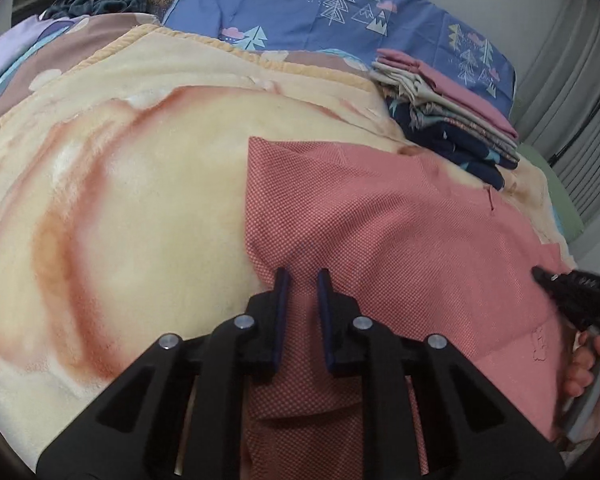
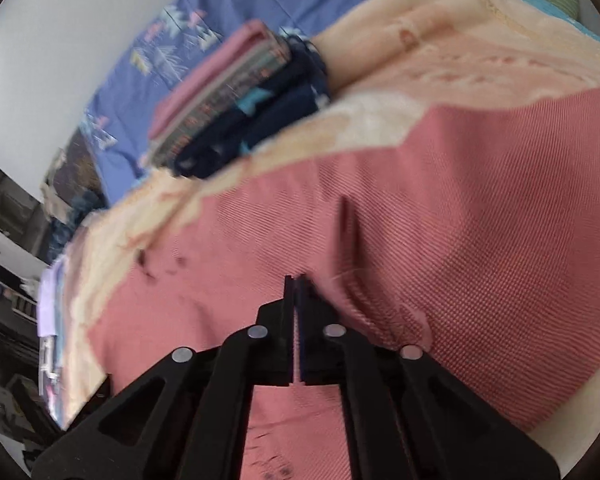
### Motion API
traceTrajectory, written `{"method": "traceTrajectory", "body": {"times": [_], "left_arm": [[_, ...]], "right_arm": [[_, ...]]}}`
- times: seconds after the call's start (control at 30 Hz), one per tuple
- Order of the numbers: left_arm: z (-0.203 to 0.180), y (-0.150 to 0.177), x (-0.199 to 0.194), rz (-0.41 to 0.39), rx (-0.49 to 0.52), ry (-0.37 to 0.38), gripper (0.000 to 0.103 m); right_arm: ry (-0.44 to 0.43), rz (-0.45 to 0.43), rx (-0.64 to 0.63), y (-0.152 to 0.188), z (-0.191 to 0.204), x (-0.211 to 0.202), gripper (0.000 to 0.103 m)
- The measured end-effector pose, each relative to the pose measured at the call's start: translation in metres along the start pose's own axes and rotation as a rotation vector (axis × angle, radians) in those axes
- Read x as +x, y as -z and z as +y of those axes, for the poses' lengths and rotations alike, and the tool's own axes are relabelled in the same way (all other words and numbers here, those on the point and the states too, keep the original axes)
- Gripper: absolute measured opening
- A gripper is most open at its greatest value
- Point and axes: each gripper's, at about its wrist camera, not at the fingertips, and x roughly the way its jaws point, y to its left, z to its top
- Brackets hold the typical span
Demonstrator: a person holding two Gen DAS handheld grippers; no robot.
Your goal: Fold small clothes
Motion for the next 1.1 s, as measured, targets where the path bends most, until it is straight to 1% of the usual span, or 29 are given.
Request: {"method": "traceTrajectory", "body": {"times": [0.13,0.2,0.27,0.3,0.37,0.4,0.43,0.47,0.5,0.53,0.6,0.63,0.67,0.7,0.73,0.77,0.83,0.87,0.93,1.0,1.1], "left_arm": [[-0.007,0.004,-0.002,-0.018,0.038,-0.039,0.016],[-0.007,0.004,-0.004,-0.024,0.041,-0.039,0.016],[-0.004,0.003,-0.005,-0.031,0.027,-0.011,0.019],[-0.001,0.003,-0.007,-0.035,0.014,0.017,0.022],[0.004,0.002,-0.01,-0.042,-0.004,0.057,0.027],[0.004,0.002,-0.013,-0.048,-0.004,0.071,0.036],[0.001,0.002,-0.015,-0.055,0.005,0.072,0.048],[-0.002,0.003,-0.018,-0.065,0.019,0.07,0.054],[-0.007,0.004,-0.022,-0.077,0.039,0.065,0.062],[-0.011,0.005,-0.026,-0.087,0.059,0.062,0.063],[-0.017,0.006,-0.035,-0.111,0.08,0.063,0.063],[-0.019,0.005,-0.038,-0.122,0.084,0.069,0.064],[-0.02,0.005,-0.041,-0.131,0.082,0.076,0.064],[-0.019,0.004,-0.045,-0.143,0.077,0.086,0.066],[-0.018,0.003,-0.047,-0.151,0.072,0.093,0.068],[-0.018,0.002,-0.049,-0.157,0.068,0.098,0.069],[-0.018,0.002,-0.054,-0.173,0.065,0.107,0.075],[-0.018,0.001,-0.056,-0.182,0.068,0.11,0.076],[-0.021,0.001,-0.06,-0.206,0.08,0.107,0.08],[-0.023,0.002,-0.064,-0.233,0.093,0.107,0.085],[-0.025,0.002,-0.069,-0.254,0.108,0.105,0.086]], "right_arm": [[-0.015,0.003,0.003,-0.002,-0.002,-0.002,0.0],[-0.036,0.007,0.021,-0.003,-0.003,-0.005,0.0],[-0.097,-0.007,0.041,-0.006,-0.005,-0.017,0.001],[-0.13,-0.024,0.057,-0.007,-0.009,-0.026,0.001],[-0.157,-0.062,0.093,-0.006,-0.022,-0.046,0.001],[-0.16,-0.078,0.107,-0.006,-0.028,-0.053,0.001],[-0.165,-0.102,0.132,-0.006,-0.041,-0.068,0.002],[-0.166,-0.119,0.149,-0.006,-0.051,-0.08,0.002],[-0.168,-0.138,0.172,-0.008,-0.064,-0.093,0.002],[-0.169,-0.159,0.199,-0.01,-0.078,-0.106,0.003],[-0.166,-0.23,0.287,-0.019,-0.123,-0.143,0.013],[-0.157,-0.259,0.324,-0.023,-0.139,-0.155,0.022],[-0.141,-0.312,0.392,-0.028,-0.171,-0.177,0.025],[-0.135,-0.335,0.436,-0.031,-0.189,-0.186,0.027],[-0.135,-0.356,0.512,-0.035,-0.218,-0.199,0.03],[-0.147,-0.365,0.558,-0.036,-0.235,-0.204,0.031],[-0.178,-0.39,0.666,-0.037,-0.27,-0.213,0.033],[-0.169,-0.404,0.715,-0.036,-0.288,-0.218,0.035],[-0.128,-0.416,0.741,-0.037,-0.3,-0.223,0.036],[-0.073,-0.411,0.73,-0.041,-0.307,-0.223,0.039],[-0.007,-0.426,0.771,-0.037,-0.32,-0.219,0.04]]}}
